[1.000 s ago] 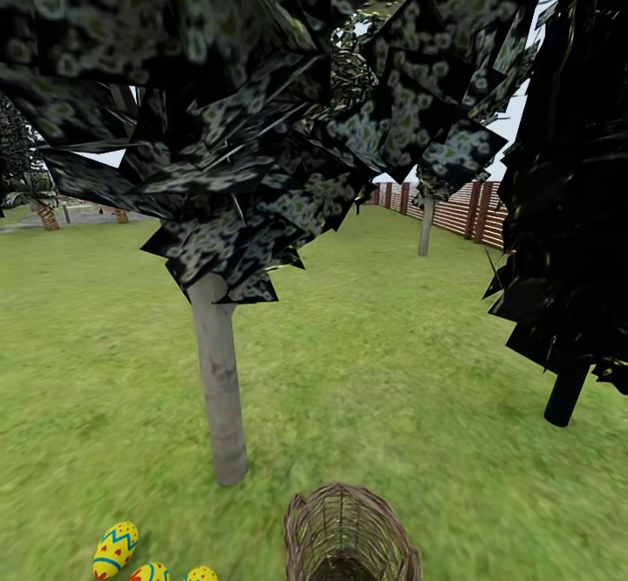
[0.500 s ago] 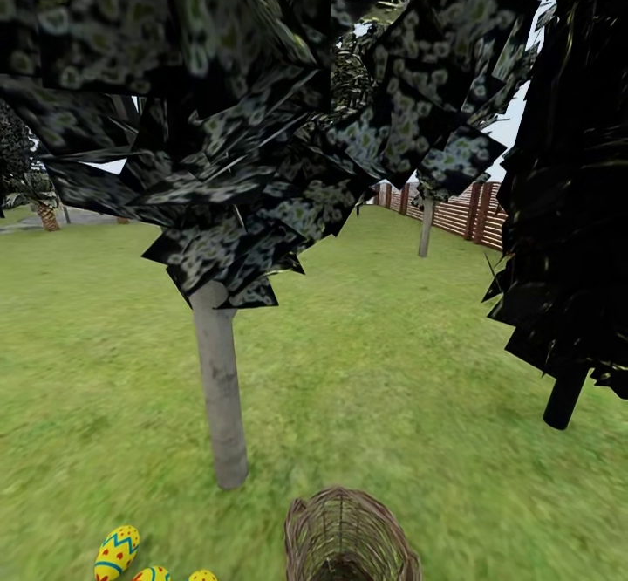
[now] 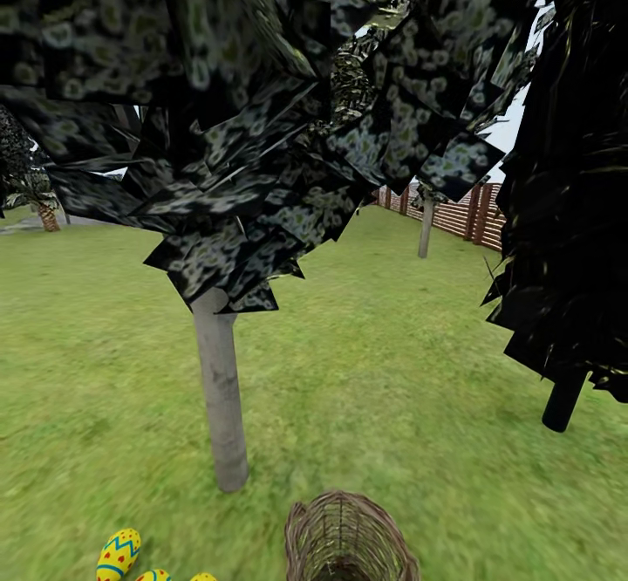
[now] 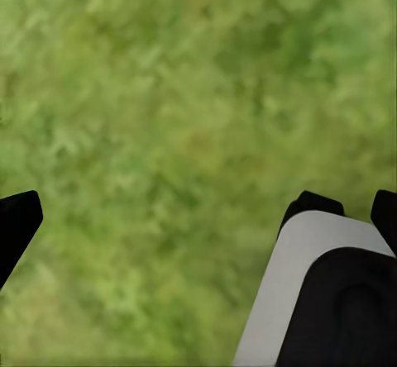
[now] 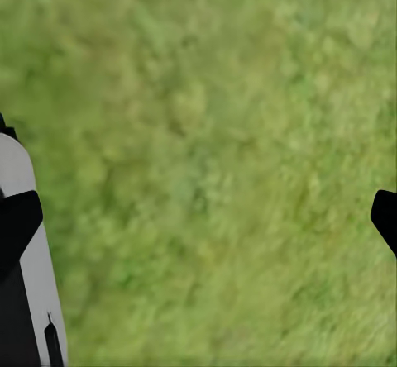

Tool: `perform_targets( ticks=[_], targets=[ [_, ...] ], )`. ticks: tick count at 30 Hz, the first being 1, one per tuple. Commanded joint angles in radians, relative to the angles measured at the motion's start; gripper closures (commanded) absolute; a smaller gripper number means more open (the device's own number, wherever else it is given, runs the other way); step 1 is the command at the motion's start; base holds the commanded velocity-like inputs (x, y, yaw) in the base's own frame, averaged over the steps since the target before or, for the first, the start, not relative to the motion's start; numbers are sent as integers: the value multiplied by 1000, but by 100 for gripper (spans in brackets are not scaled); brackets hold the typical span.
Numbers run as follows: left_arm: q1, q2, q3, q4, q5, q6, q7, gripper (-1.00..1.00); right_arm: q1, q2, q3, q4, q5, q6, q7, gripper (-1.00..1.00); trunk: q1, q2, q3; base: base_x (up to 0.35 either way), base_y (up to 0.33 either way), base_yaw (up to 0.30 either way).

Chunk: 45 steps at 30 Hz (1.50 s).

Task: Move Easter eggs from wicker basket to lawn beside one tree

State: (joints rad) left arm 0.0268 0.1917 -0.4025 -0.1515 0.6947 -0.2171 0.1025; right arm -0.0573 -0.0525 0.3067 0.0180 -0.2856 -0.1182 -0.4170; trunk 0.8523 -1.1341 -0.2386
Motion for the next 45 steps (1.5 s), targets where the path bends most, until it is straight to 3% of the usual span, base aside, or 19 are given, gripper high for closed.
perform_targets(
  ticks=[1, 20, 45],
  targets=[
    [1, 1, -9, -3, 5, -1, 8, -100, -1, 0, 8, 2, -11, -6, 0, -100, -4, 6, 2, 0, 0, 0],
    [1, -4, -11, -3, 3, -1, 9, -100, -1, 0, 8, 2, -11, -6, 0, -100, -77, 139, 62, 0, 0, 0],
    [0, -5, -10, -6, 6, 10, 10, -100, -1, 0, 8, 2, -11, -6, 0, -100, -77, 139, 62, 0, 0, 0]
  ],
)
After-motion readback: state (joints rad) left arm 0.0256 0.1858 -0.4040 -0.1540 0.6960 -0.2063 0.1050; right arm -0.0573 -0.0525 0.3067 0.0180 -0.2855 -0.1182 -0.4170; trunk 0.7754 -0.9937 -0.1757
